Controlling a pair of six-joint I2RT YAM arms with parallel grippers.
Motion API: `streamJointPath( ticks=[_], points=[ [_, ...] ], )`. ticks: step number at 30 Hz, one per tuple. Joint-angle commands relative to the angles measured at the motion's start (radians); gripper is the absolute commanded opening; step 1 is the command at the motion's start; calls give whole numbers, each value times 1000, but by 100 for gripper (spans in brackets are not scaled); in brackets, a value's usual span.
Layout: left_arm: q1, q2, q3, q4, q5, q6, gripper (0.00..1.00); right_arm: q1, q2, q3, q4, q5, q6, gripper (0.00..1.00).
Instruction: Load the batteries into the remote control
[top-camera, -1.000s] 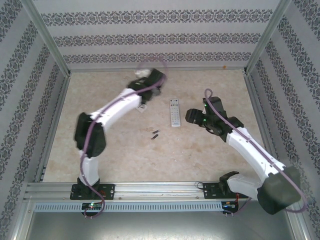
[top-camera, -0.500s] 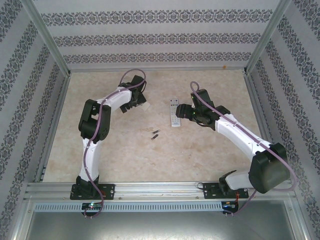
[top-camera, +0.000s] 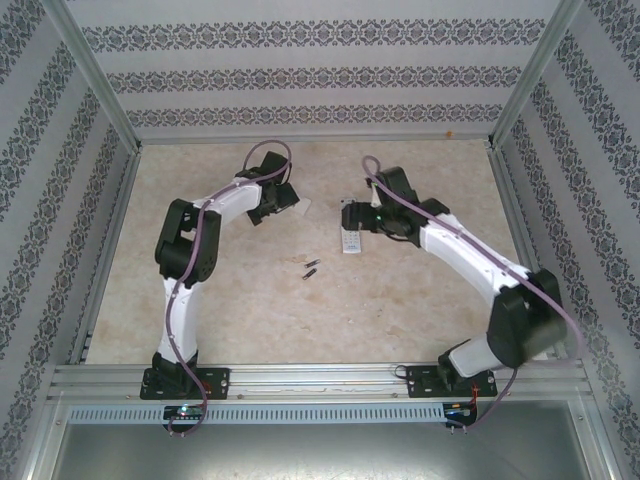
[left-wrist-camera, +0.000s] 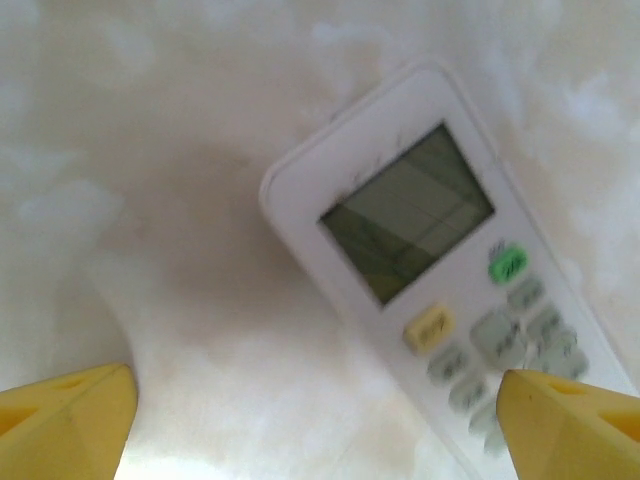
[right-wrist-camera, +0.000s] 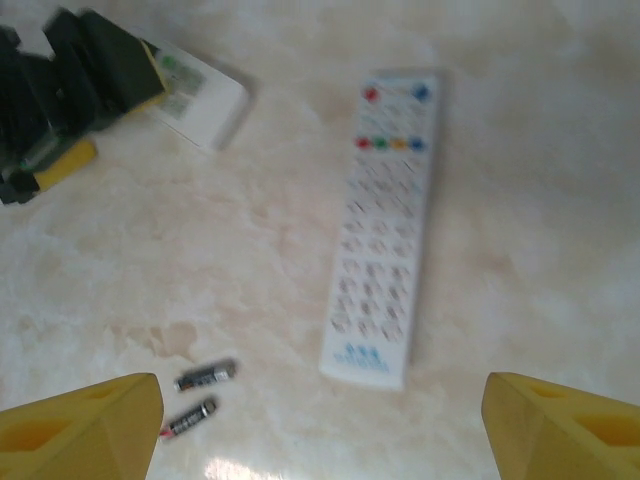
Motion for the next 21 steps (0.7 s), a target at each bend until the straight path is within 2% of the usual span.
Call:
streamJointPath(
  ticks=[1, 7, 12, 15, 18, 21],
  points=[
    [12, -225, -162, 130, 65, 24, 96, 38, 155, 181, 3, -44, -234, 84],
    [98, -644, -488, 200, 101, 59, 100, 65, 517, 541, -50, -62, -395, 89],
    [157, -930, -675, 185, 165, 196, 100, 81, 781, 862, -170, -59, -521, 94],
    [164, -1028, -720, 121, 154, 245, 100, 84, 937, 1086, -314, -75, -557, 95],
    [171, -1059, -743, 80, 162, 256, 100, 93, 1103, 1358, -503, -84, -580, 94],
    [178, -1055, -762, 89, 174, 242, 100, 107, 1186, 1477, -580, -83, -590, 92]
  ],
)
